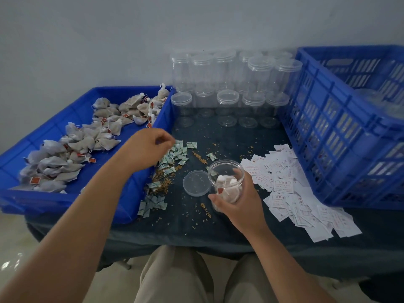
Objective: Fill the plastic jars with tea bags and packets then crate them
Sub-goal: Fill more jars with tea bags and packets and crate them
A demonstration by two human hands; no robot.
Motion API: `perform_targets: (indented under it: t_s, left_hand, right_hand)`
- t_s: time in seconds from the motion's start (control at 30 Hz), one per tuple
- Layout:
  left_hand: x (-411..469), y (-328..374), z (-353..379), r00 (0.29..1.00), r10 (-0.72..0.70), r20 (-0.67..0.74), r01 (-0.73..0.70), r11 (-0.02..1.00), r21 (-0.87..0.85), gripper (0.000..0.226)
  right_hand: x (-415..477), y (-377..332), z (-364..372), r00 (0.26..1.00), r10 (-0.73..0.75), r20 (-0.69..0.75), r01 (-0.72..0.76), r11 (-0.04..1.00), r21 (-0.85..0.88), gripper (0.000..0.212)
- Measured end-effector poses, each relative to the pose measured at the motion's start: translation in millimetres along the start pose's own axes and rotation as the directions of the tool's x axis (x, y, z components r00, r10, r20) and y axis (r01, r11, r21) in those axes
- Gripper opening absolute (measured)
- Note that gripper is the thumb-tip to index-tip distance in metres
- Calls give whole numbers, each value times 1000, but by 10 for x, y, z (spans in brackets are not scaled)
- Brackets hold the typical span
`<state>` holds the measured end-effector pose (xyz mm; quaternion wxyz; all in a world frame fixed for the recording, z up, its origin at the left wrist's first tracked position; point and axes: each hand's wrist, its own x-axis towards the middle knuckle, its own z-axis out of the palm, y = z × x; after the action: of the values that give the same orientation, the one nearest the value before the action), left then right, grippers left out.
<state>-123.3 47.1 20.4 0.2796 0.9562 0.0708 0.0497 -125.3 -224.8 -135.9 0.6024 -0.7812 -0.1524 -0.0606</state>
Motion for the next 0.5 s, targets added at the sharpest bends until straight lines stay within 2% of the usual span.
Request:
perform_targets:
  t_s: [0.03, 0.1, 0.17, 0.23, 0.33, 0.5]
  left_hand:
    - [44, -99, 32, 996, -42, 82, 29, 987, 161, 18]
    - [115, -216, 246, 978, -94, 188, -1, 893, 451, 35]
    - [140, -221, 560, 981, -66, 181, -45, 834, 549, 40]
    - [157, -239, 844, 984, -87, 156, -16, 829, 559, 33]
    - [143, -361, 1059, 981, -185, 56, 133, 857, 498, 24]
    - [53, -466, 1120, 987, -75, -139, 120, 930, 347, 27]
  right_hand:
    - [4, 6, 0, 1000, 1, 2, -1, 1000, 1, 84]
    - [8, 5, -5, 1000, 0, 8, 0, 1000, -2, 85]
    - [6, -11, -8, 1000, -3, 6, 3, 1000, -4, 86]
    - [-1, -23, -10, 1000, -10, -8, 10, 1000, -10, 86]
    - [-10, -13, -10, 1000, -3, -5, 3, 1000, 22, 85]
    - [-11, -42, -12, 999, -23, -49, 24, 1000, 7, 80]
